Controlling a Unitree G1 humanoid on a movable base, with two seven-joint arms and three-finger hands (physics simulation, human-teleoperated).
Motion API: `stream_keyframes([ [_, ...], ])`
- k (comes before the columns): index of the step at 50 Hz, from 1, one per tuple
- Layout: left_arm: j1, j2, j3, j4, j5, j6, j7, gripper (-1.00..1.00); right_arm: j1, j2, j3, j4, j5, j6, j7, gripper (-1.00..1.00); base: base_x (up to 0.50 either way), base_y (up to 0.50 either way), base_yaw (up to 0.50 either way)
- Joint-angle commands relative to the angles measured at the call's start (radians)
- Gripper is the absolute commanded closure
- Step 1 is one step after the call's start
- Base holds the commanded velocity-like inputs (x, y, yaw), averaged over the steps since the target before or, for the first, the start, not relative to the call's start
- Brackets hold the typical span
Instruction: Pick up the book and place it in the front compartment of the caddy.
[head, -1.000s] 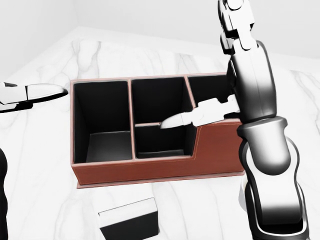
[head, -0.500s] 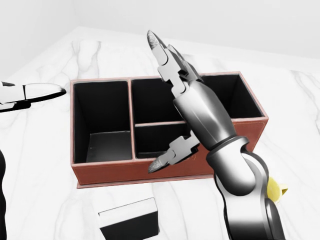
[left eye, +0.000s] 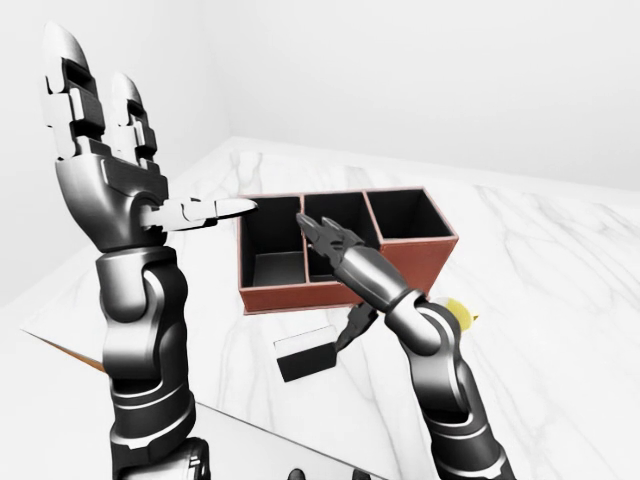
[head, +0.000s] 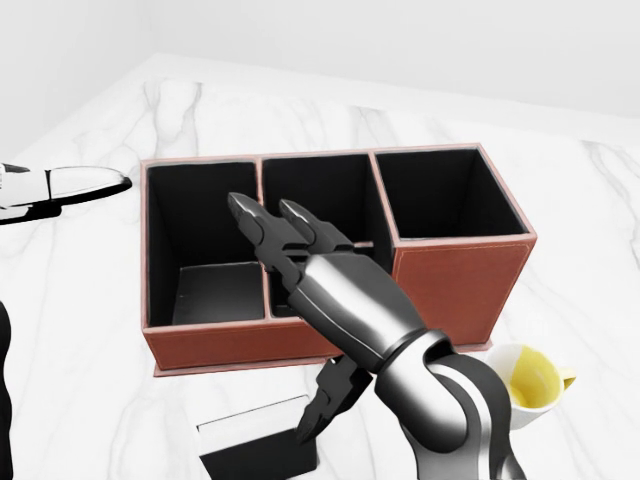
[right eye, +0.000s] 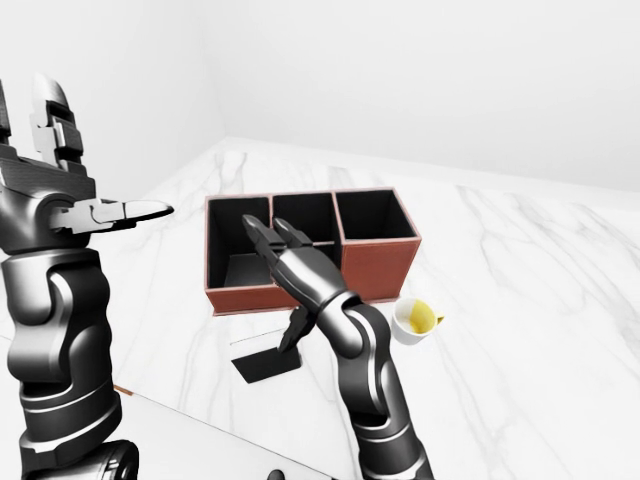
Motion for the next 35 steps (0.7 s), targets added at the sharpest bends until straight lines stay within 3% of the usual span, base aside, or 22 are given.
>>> stream_keyframes([
  [1,-0.002,-0.001,-0.002,0.011,0.002,0.000,-0.002,-1.00,0.053,0.020,0.050,-0.011,-0.085,0.000,0.082,-1.00,0.00,0.00,0.00],
  [12,0.001,0.002,0.002,-0.006,-0.004,0.000,0.001,-1.00,0.115,0.034,0.105,0.010,-0.164,0.000,0.082,-1.00,0.00,0.00,0.00],
  [35,0.002,-0.002,-0.004,0.002,0.006,0.000,-0.004,-1.00,0.052,0.079,0.116,0.265,-0.192,0.000,0.067,-1.00,0.00,0.00,0.00],
])
